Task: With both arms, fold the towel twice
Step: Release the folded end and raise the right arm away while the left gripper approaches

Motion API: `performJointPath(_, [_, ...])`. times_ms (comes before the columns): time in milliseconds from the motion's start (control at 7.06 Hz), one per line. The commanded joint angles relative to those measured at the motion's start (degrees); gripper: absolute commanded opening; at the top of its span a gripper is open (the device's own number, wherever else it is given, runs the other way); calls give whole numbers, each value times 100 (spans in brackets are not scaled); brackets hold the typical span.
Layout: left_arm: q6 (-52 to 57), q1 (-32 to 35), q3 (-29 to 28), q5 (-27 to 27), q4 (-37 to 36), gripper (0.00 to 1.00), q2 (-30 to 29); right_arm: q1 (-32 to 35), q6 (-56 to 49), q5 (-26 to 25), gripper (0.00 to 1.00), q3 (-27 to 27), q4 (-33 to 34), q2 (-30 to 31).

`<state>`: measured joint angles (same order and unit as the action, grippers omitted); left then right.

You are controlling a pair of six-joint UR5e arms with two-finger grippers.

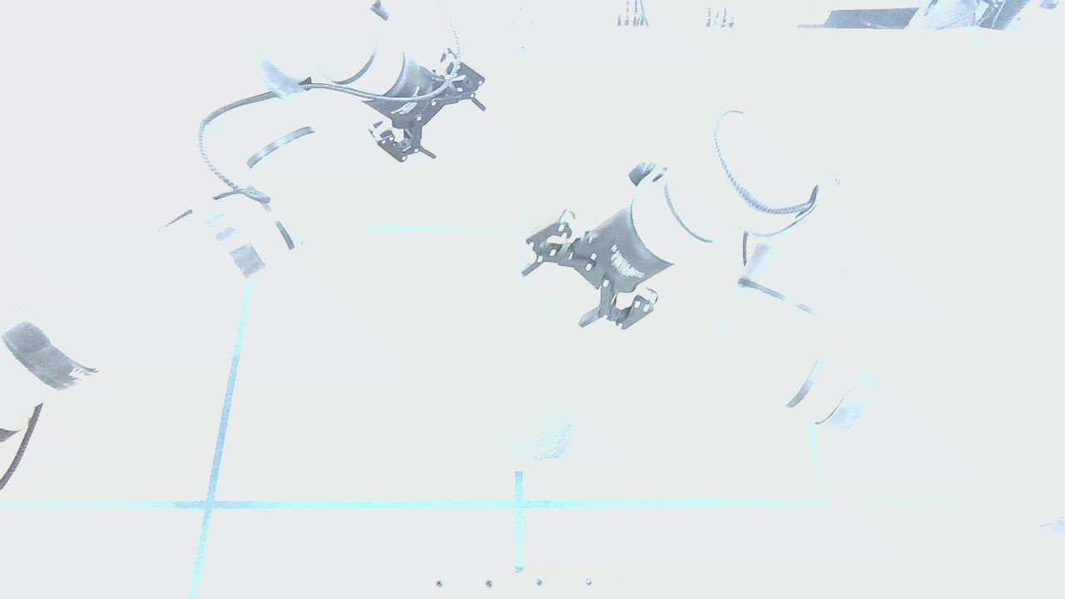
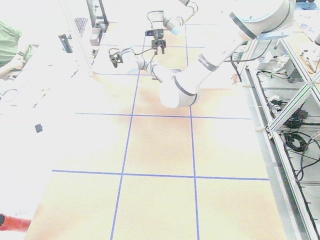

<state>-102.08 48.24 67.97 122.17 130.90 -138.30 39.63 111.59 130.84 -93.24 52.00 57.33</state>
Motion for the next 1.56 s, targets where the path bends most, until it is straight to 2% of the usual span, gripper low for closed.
performJointPath(0, [-5,1,531,62,-12,99,417,464,-287,46,100,-1,3,6])
performJointPath(425, [-83,-69,1566,62,-606,99,961,790,-436,91,100,-1,3,15])
performJointPath(709, [-642,-532,2341,-86,-838,100,1366,1150,-682,327,100,8,12,85])
performJointPath(992, [-1075,-1243,2694,-726,-925,100,1464,1397,-1067,433,100,16,30,278])
performJointPath(1276, [-1278,-2208,3473,-1560,-1827,100,1673,1634,-1445,652,100,104,39,436])
performJointPath(1417, [-1497,-2588,3774,-1843,-1831,100,1971,1653,-1473,653,100,122,39,463])
